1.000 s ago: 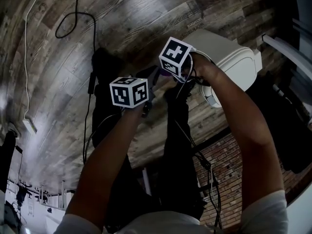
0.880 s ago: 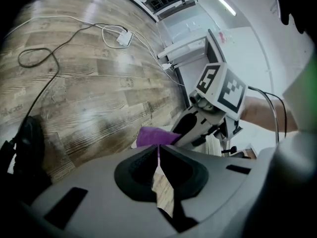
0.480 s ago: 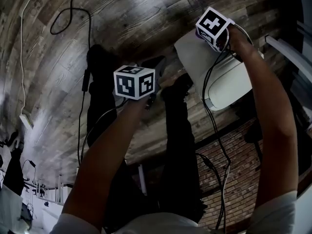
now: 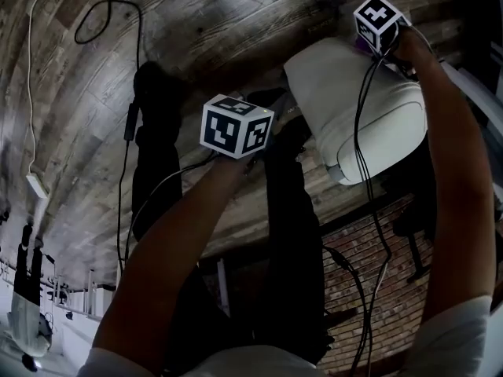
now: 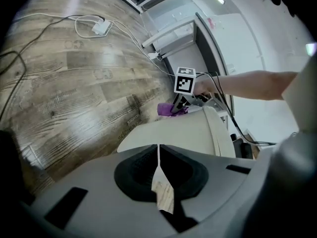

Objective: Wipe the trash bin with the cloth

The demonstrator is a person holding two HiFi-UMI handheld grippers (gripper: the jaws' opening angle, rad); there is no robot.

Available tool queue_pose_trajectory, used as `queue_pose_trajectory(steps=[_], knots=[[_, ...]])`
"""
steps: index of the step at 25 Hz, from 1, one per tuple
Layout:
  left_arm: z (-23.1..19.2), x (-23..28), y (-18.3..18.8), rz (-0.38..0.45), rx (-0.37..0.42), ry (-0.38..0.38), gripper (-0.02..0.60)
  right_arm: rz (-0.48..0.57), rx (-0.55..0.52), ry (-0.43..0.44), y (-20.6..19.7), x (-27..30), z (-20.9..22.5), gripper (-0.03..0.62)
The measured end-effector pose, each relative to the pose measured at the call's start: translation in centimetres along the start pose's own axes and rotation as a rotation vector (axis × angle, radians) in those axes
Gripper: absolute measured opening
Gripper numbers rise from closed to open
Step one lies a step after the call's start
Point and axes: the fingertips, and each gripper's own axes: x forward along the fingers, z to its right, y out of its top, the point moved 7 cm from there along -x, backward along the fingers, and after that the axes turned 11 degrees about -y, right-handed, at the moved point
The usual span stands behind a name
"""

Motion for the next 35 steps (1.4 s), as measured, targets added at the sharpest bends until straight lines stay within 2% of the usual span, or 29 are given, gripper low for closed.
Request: queue_pose_trajectory(steps=[10, 15, 19, 27, 35], knots=[[-0.3, 0.6, -0.2, -0.018, -0.012, -0.002, 0.003, -0.046, 0.014, 0.044, 0.9, 1.0, -1.8, 0.097], [-0.2, 0.7, 0.6, 0.0, -0.01, -0.009, 0.003, -0.029, 0.013, 0.031, 1.7, 0.2, -3.4, 0.097], [-0.2, 0.5, 0.7, 0.009, -0.013, -0.01, 0.003, -0.015, 0.006, 0.053, 2.8, -0.1, -5.3, 0.097], [-1.3, -1.1, -0.1, 0.017, -0.031, 0.0, 0.003, -0.012, -0.04, 0.103, 5.1, -0.7, -11.2, 0.097], [-2.8, -3.5, 0.1, 0.057, -0.047, 0.031, 0.003, -0.003, -0.099, 0.189, 7.2, -0.9, -19.3, 0.097]])
